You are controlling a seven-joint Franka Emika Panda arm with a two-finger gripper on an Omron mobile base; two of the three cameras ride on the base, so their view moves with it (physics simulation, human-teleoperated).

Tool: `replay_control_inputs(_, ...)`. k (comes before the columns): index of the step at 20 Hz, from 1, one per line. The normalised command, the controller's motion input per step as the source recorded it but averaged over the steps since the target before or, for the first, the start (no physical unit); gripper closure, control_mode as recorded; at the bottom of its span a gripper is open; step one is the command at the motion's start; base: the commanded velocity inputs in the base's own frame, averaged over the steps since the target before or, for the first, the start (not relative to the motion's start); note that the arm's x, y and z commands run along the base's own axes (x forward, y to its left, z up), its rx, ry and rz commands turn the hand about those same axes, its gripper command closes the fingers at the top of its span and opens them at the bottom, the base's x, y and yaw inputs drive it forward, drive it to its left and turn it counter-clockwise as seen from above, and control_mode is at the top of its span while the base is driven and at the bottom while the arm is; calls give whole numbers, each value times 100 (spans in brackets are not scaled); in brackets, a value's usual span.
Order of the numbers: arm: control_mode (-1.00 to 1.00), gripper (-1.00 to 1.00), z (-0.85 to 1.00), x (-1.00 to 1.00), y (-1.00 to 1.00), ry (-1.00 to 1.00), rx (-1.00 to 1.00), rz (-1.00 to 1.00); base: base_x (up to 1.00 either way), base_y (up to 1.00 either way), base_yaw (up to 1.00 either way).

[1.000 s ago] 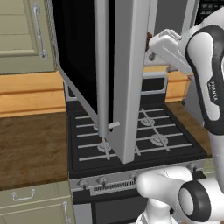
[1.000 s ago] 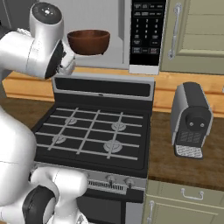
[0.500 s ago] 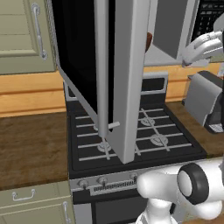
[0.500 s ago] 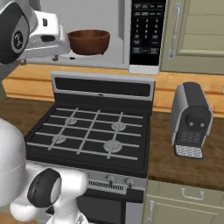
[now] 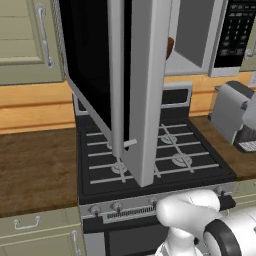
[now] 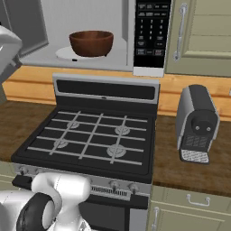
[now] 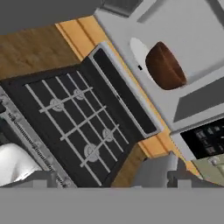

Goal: Open the microwave, place the bowl with waffle inside the microwave, then close the microwave door and turn it on.

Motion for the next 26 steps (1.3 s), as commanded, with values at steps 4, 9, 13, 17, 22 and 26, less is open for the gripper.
replay_control_inputs(4, -100, -100, -64, -5, 39, -45, -38, 32, 0, 0, 0)
replay_control_inputs(9, -100, -100, 8, -53, 40, -30, -16, 23, 0, 0, 0)
replay_control_inputs(13, -100, -100, -6, -7, 94, -10, -16, 11, 0, 0, 0)
replay_control_inputs(17, -100, -100, 3, 0, 100, -9, -6, 0, 0, 0, 0)
replay_control_inputs(22, -100, -100, 28, -51, 78, -3, 0, 0, 0, 0, 0)
replay_control_inputs(26, -100, -100, 3, -66, 71, -3, -3, -2, 0, 0, 0)
